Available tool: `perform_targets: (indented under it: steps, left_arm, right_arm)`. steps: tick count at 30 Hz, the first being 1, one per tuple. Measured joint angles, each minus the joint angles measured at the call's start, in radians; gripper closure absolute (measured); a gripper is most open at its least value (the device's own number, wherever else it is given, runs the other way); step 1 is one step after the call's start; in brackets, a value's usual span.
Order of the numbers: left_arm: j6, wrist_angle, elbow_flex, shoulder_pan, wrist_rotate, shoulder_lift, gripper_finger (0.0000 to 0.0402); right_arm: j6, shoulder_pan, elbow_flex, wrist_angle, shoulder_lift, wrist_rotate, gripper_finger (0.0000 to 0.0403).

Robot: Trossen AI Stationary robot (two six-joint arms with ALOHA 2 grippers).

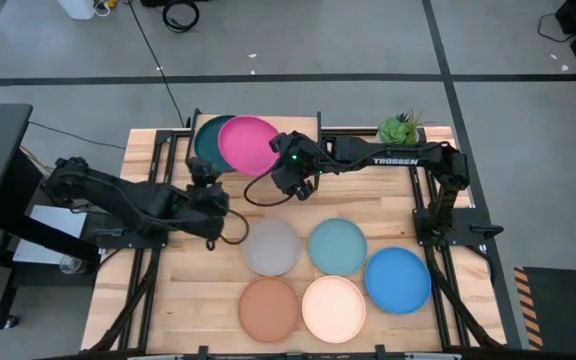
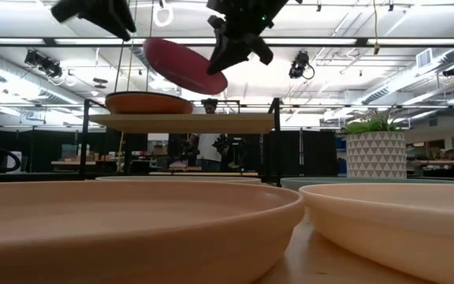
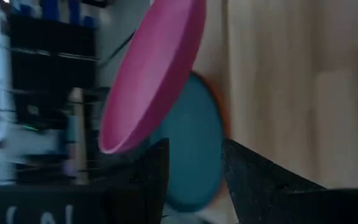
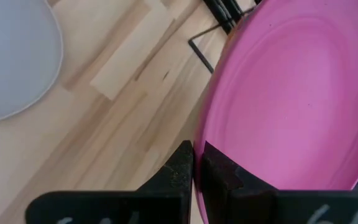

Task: Place and stack plates onto a shelf
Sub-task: Stack the pink plate on the top of the dark blue

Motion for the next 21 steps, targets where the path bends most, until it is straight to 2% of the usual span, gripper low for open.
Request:
perform_targets:
  steps: [3,6,15,21]
  left_arm:
    - [0.095,0.023,0.0,0.012,-0.063,0.032,0.0248]
    - [0.16,0.048,0.0,0.012,-0.083,0.041,0.0241]
    - [0.322,0.099,0.0,0.025,-0.083,0.036,0.0166]
    - [0.381,0.115,0.0,0.03,-0.083,0.036,0.017]
  right_arm:
    - [0.007,-0.001,0.0,-0.023,-0.002,0.012,0.0378]
    - [0.007,0.0,0.0,-0.036,-0.002,0.023,0.0378]
    - [0.015,0.019,0.0,-0.039,-0.01,0.028,0.0378]
    - [0.014,0.061,0.0,-0.074,-0.047,-0.018,0.0378]
